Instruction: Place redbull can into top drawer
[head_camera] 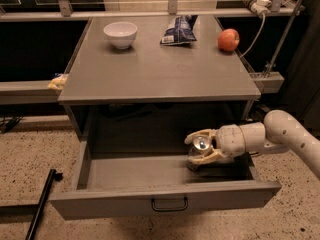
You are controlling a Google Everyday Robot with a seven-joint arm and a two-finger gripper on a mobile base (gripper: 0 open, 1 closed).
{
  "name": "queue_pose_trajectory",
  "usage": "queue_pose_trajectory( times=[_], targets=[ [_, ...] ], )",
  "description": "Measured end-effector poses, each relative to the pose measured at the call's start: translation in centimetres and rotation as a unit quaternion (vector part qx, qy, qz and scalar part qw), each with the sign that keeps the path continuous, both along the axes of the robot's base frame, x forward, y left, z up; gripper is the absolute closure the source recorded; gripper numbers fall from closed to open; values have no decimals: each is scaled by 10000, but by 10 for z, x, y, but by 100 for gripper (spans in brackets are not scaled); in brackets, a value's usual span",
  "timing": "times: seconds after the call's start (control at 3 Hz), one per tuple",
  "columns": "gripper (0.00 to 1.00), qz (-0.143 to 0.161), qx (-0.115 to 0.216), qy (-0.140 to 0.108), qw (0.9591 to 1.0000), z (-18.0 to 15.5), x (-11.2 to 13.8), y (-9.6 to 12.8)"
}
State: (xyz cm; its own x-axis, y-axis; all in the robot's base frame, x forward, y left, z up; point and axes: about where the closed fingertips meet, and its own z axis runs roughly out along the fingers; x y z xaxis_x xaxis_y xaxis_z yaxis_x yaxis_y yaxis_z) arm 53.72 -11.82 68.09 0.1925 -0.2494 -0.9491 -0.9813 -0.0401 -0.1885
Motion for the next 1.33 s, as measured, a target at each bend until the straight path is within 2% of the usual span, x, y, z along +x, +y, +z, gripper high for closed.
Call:
queue_pose_trajectory(
  times=[0.33,1.33],
  targets=[
    [81,0,0,0,10000,0,0,0],
    [11,1,0,0,10000,0,0,0]
  ],
)
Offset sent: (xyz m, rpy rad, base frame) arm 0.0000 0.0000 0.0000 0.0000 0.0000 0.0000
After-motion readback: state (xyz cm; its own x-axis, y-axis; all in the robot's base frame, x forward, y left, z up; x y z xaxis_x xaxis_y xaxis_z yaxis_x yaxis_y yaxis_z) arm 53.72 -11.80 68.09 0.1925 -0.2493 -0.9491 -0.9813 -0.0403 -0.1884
